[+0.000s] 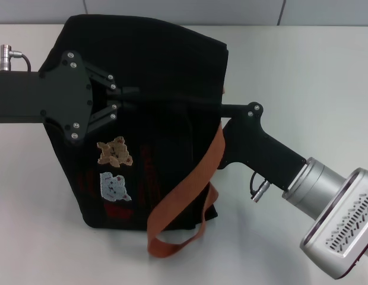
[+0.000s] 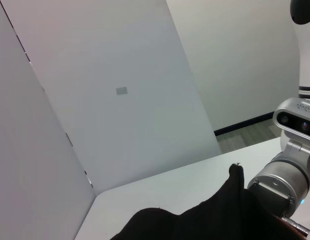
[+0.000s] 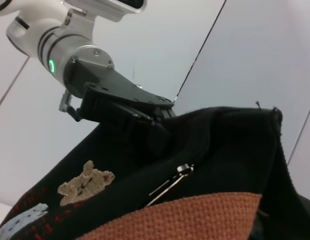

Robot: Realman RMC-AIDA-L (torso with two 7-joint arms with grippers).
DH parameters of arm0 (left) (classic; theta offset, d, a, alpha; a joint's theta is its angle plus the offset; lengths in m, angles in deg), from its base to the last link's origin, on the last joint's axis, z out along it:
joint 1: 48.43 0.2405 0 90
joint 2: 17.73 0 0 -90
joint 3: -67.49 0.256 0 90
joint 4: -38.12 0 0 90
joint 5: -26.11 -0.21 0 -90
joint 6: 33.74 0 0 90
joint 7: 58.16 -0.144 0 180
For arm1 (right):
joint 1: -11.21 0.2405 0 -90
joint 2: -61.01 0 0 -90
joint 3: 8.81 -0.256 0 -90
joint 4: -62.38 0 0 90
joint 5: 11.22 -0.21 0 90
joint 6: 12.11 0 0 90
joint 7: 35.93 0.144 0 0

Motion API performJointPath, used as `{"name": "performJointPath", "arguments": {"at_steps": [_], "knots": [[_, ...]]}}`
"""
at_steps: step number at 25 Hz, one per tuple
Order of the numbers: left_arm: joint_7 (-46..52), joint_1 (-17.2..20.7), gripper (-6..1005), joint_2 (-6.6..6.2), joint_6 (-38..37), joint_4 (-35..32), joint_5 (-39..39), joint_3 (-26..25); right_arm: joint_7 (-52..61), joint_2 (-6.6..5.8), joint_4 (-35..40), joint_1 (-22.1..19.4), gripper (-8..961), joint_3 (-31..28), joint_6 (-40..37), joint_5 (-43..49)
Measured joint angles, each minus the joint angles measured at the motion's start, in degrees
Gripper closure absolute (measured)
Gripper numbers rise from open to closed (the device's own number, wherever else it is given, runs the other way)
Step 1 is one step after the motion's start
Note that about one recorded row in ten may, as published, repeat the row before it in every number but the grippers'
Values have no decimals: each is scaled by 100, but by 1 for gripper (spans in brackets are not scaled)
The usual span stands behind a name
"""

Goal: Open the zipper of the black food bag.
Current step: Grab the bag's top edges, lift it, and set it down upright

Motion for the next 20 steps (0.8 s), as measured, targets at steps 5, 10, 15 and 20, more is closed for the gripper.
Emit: {"name": "performJointPath", "arguments": {"at_steps": [5,10,15,20], "knots": [[-1,0,926,-2,2,0,0,-18,-3,0,2,-6,955,1,28,4],[-1,10,926,-3,-3,-1,59,-48,-5,0,14,-17,954,4,50,5],[-14,91,926,-18,-3,-12,262,-92,-6,0,32,-52,940,10,185,5],[-31,199,926,-28,-36,-45,434,-355,-106,0,26,-136,923,-26,372,5]]}}
